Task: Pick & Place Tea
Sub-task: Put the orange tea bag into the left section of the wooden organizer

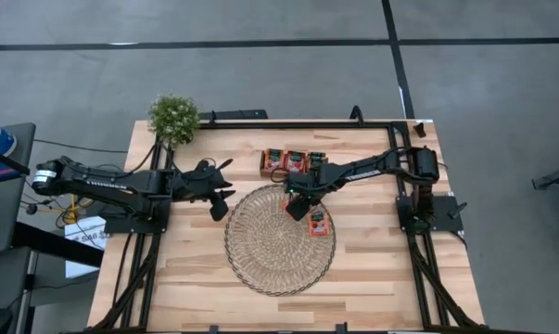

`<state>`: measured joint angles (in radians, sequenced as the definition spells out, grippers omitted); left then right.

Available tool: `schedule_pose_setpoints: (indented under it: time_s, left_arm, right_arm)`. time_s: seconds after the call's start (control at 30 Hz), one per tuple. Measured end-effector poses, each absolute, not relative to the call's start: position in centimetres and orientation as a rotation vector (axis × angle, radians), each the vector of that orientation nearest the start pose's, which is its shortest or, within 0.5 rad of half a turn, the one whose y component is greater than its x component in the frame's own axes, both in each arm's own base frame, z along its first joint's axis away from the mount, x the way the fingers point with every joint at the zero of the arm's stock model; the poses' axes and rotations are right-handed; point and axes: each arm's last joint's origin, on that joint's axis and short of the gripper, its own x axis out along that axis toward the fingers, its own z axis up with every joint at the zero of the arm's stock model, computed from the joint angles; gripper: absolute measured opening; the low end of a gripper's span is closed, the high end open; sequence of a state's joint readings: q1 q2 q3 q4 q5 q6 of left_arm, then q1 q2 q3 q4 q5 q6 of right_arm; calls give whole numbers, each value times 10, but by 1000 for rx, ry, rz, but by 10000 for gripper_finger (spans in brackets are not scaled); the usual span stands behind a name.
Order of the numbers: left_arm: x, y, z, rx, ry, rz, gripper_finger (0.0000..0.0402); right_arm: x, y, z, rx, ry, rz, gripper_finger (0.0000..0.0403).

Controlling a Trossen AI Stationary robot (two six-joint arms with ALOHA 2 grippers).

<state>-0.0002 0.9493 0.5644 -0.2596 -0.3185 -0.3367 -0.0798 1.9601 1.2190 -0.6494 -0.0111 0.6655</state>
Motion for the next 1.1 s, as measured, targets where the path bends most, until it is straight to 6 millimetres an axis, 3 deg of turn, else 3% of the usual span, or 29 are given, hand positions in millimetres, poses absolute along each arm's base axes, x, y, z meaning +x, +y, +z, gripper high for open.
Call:
schedule_pose_setpoints:
  time_s: [0.77, 1.1]
  left_arm:
    - [192, 9, 225, -212, 583, 400, 110]
    - [193, 9, 225, -214, 572, 399, 110]
  right_arm:
    - [353, -28, 136, 582, 1344, -489, 8]
    - [348, -27, 144, 567, 1351, -501, 2]
